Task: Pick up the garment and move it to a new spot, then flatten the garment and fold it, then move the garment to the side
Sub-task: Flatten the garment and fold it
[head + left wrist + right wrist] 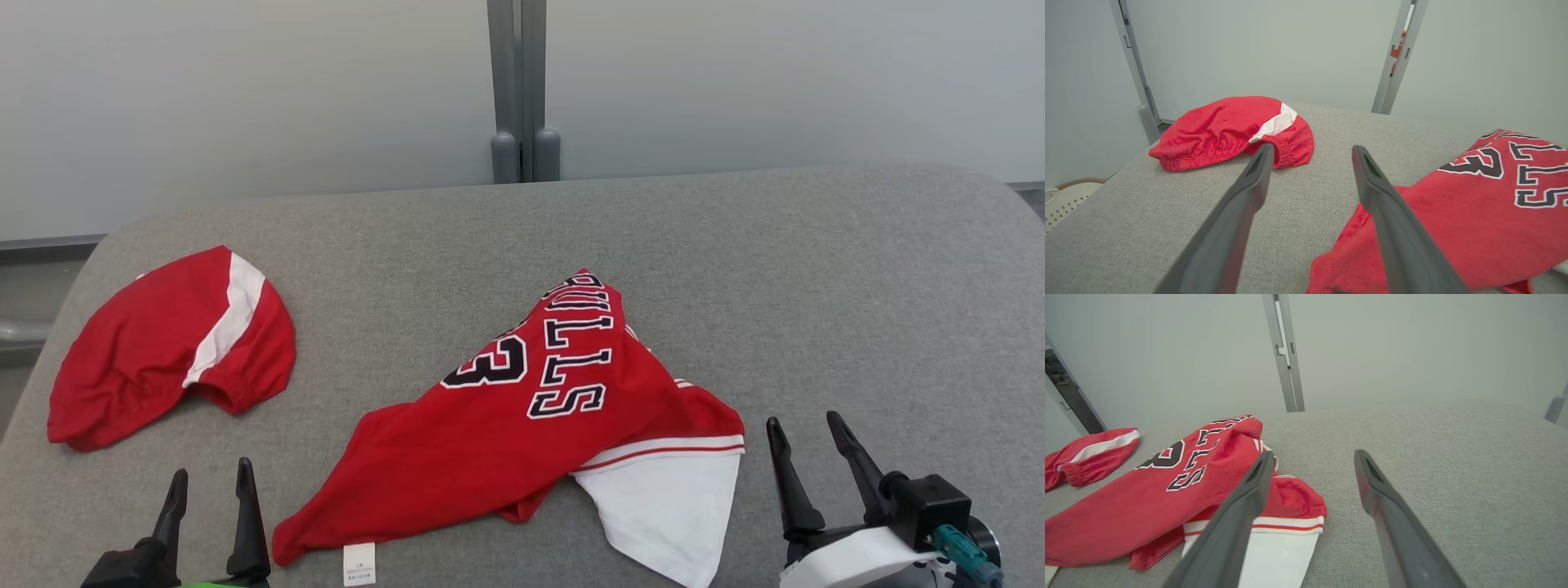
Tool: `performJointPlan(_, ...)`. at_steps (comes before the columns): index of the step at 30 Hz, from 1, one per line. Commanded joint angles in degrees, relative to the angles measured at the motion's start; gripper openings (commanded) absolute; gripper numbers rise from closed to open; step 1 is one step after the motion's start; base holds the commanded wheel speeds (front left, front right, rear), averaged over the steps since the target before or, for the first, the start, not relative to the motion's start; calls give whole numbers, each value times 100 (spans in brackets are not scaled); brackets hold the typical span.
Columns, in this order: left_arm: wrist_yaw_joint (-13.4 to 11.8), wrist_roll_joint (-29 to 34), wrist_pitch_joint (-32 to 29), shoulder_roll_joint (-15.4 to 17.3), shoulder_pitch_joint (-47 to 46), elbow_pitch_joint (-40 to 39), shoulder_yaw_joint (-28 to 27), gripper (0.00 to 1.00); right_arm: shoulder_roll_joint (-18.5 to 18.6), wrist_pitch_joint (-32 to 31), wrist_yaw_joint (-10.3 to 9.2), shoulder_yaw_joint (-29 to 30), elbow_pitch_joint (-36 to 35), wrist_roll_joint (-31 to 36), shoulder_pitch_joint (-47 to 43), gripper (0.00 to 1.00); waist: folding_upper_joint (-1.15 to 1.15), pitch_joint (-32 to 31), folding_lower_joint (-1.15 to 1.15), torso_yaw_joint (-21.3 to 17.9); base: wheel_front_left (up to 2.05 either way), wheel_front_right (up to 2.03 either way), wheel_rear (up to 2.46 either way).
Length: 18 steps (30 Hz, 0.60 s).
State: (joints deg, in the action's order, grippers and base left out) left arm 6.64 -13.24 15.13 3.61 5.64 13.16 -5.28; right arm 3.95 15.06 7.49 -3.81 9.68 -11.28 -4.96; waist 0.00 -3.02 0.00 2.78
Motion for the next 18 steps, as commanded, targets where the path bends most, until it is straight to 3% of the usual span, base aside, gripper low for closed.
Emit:
performJointPlan(1, 33, 79, 2, -11, -49, -61, -37, 100, 72, 17, 1, -61, -86, 44, 84, 100, 0, -24, 0, -24, 0, 0, 0)
performJointPlan(8, 41, 301, 3, -30, -95, -176, -71, 100, 326, 17, 1, -325, -419, 74, 111, 100, 0, -93, 0, -99, 0, 0, 0)
performJointPlan(18, 73, 562, 3, 45, 38, -87, 82, 100, 165, 17, 1, -277, -698, 214, -208, 100, 0, -189, 0, -96, 0, 0, 0)
